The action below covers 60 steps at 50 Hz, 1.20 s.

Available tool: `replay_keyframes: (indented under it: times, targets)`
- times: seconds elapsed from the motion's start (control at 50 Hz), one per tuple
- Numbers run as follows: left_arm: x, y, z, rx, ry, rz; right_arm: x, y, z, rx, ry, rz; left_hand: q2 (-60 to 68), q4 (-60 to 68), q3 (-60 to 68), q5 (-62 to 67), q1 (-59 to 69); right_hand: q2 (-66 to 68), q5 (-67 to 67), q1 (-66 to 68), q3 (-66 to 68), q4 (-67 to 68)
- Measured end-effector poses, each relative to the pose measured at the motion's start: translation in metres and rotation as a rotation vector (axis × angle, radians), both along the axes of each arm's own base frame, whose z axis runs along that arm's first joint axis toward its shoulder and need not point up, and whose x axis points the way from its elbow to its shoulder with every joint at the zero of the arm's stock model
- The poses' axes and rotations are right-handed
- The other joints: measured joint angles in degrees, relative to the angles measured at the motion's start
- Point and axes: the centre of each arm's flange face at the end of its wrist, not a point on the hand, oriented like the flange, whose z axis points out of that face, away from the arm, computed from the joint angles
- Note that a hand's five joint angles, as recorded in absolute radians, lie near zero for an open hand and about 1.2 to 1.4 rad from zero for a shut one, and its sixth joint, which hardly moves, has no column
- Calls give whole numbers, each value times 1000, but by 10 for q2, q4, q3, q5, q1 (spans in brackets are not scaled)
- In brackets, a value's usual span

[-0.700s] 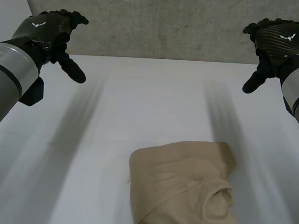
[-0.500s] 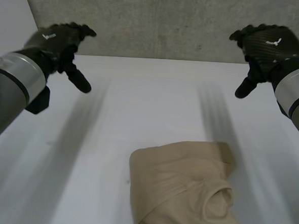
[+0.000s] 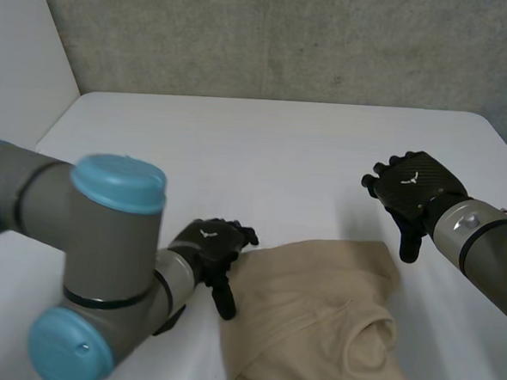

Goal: Fold the shorts.

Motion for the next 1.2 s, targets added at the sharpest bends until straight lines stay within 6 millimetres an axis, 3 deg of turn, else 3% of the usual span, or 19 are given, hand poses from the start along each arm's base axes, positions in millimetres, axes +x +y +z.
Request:
replay_keyframes:
  times: [0.08,0.12,0.16,0.28,0.4,0.58,0.64,0.68,0.76,0.88,0.94,0.98,1.0,1.02,1.04,1.08,1.12,1.16,1.2]
  targets:
    - [-6,0,-12,-8,-16,4,-2,-2,-4,-11,-5,-10,20,22,20,21,19,0,0,0,0,0]
    - [-8,-2,-15,-22,-19,11,-3,-3,-4,-16,-7,-13,127,129,127,123,143,0,0,0,0,0]
    - [-9,-4,-19,-43,-21,23,-4,-4,-4,-21,-9,-17,422,416,419,360,415,0,0,0,0,0]
    - [-9,-13,-13,-104,-14,54,-4,-5,-3,-32,-14,-21,522,530,507,468,469,0,0,0,0,0]
    - [7,-47,42,-307,24,125,-3,-6,1,-47,-22,-22,526,531,510,468,469,0,0,0,0,0]
    - [67,-111,187,-907,42,341,-2,-8,5,-77,-36,-23,533,534,531,468,469,0,0,0,0,0]
    - [69,-112,195,-941,44,352,-2,-8,5,-78,-36,-22,533,534,531,468,469,0,0,0,0,0]
    - [71,-113,231,-1094,84,380,-2,-8,6,-80,-37,-22,534,537,531,468,469,0,0,0,0,0]
    - [56,-106,242,-1150,136,333,-2,-8,6,-81,-37,-23,536,540,533,468,469,0,0,0,0,0]
    - [-5,-80,204,-1070,196,109,-2,-7,7,-83,-38,-24,537,542,534,482,469,0,0,0,0,0]
    - [-59,-44,136,-921,180,-99,-3,-7,8,-86,-39,-24,472,473,472,460,450,0,0,0,0,0]
    - [-66,-39,122,-892,168,-129,-3,-7,8,-87,-40,-24,472,473,472,460,450,0,0,0,0,0]
    - [-81,-22,82,-807,127,-207,-3,-7,8,-87,-40,-25,472,473,472,460,450,0,0,0,0,0]
    - [-85,-15,66,-775,108,-235,-3,-8,9,-89,-40,-25,472,473,472,460,450,0,0,0,0,0]
    - [-90,-5,45,-734,83,-270,-3,-8,9,-89,-41,-26,226,224,241,220,196,0,0,0,0,0]
    - [-95,11,18,-677,48,-321,-3,-9,10,-93,-42,-27,189,186,194,183,183,0,0,0,0,0]
    - [-95,11,18,-677,48,-321,-3,-9,10,-93,-42,-27,189,186,194,183,183,0,0,0,0,0]
    - [-98,46,-18,-590,-4,-414,-4,-12,12,-107,-46,-36,85,82,90,76,78,0,0,0,0,0]
    - [-98,51,-21,-582,-8,-426,-6,-14,13,-112,-47,-42,82,79,86,72,77,0,0,0,0,0]
